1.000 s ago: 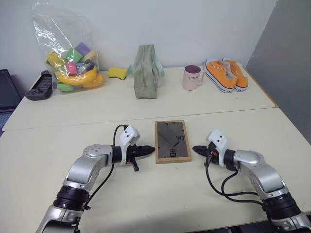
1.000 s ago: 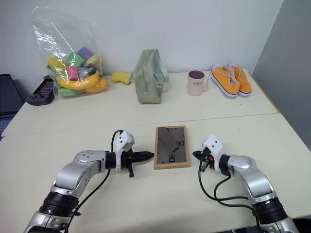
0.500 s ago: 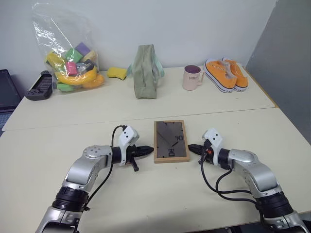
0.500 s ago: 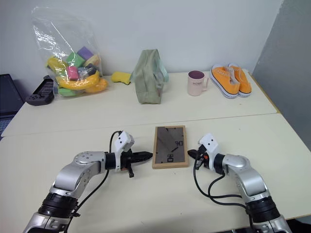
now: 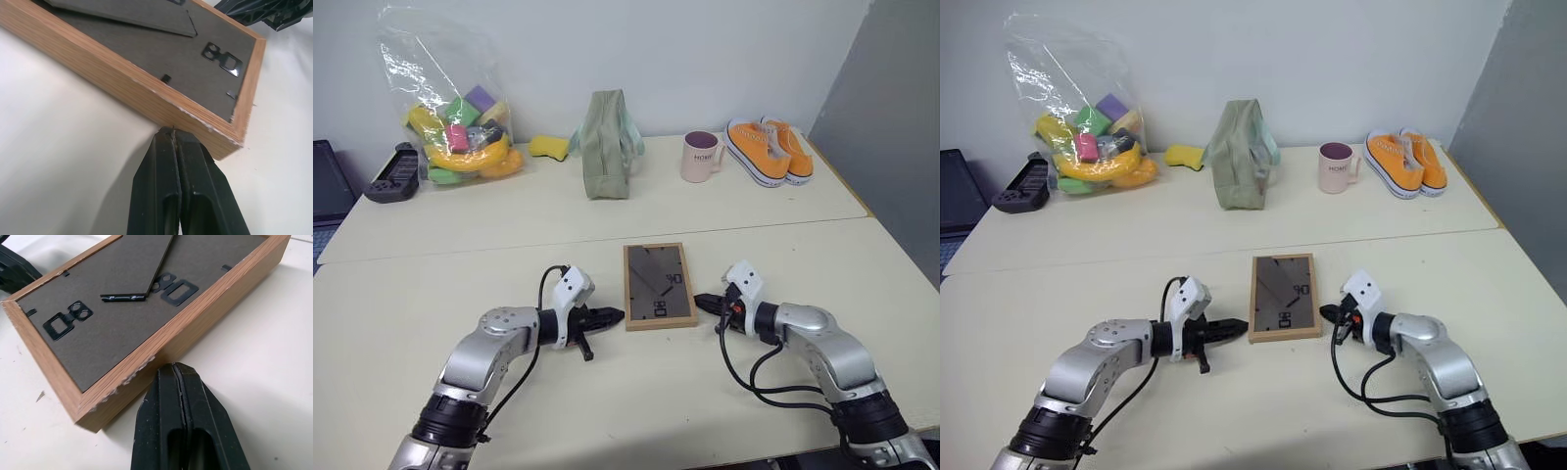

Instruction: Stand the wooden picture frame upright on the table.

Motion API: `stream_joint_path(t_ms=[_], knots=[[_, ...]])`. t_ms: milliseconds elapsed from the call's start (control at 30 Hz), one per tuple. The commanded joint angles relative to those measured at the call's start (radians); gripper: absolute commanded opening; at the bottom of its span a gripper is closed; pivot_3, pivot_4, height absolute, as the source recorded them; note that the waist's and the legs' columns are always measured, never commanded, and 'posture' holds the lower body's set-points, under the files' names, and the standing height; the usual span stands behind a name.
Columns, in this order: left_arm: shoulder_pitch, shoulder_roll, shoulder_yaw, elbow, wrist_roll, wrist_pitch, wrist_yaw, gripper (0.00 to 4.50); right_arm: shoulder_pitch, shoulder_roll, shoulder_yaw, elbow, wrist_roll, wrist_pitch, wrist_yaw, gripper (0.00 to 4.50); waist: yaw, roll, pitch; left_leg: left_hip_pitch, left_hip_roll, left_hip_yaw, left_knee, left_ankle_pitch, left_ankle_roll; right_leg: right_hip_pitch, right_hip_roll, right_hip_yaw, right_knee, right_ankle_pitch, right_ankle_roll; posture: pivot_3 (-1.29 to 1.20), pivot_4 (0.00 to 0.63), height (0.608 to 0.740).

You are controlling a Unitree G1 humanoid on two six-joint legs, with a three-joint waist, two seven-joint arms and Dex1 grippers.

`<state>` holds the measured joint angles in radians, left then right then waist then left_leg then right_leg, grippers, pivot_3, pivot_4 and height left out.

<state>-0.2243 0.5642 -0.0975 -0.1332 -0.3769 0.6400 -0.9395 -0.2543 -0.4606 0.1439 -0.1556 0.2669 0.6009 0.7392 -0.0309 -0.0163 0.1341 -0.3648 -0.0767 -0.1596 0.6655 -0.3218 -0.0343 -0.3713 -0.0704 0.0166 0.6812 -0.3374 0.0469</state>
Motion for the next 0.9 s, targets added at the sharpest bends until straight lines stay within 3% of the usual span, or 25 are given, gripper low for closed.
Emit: stream_joint_path(t_ms=[33,667,900], knots=[[0.029,0.006,0.017,-0.095,-0.038,0.029,0.015,0.04,0.012,-0.004,-0.017,-0.072,0.036,0.024,0.005,0.0,0.0,0.0,0.0,0.0,0.0,0.0,0.0,0.0,0.0,0.0,0.0,0.0,0.0,0.0,0.0,0.0,0.15,0.74],[0.107,0.024,0.058,-0.205,-0.114,0.116,0.073,0.04,0.109,-0.01,-0.072,-0.218,0.127,0.154,-0.028,0.0,0.001,0.0,0.0,0.0,0.0,0.0,-0.001,0.0,0.0,0.0,0.0,0.0,0.0,0.0,0.0,0.0,0.15,0.74],[0.086,0.034,0.125,-0.185,-0.159,0.162,0.107,0.04,0.089,-0.048,-0.086,-0.173,0.066,0.054,-0.048,0.0,0.004,0.0,0.0,0.0,0.0,0.0,-0.001,0.0,0.0,0.0,0.0,0.0,0.0,0.0,0.0,0.0,0.15,0.74]])
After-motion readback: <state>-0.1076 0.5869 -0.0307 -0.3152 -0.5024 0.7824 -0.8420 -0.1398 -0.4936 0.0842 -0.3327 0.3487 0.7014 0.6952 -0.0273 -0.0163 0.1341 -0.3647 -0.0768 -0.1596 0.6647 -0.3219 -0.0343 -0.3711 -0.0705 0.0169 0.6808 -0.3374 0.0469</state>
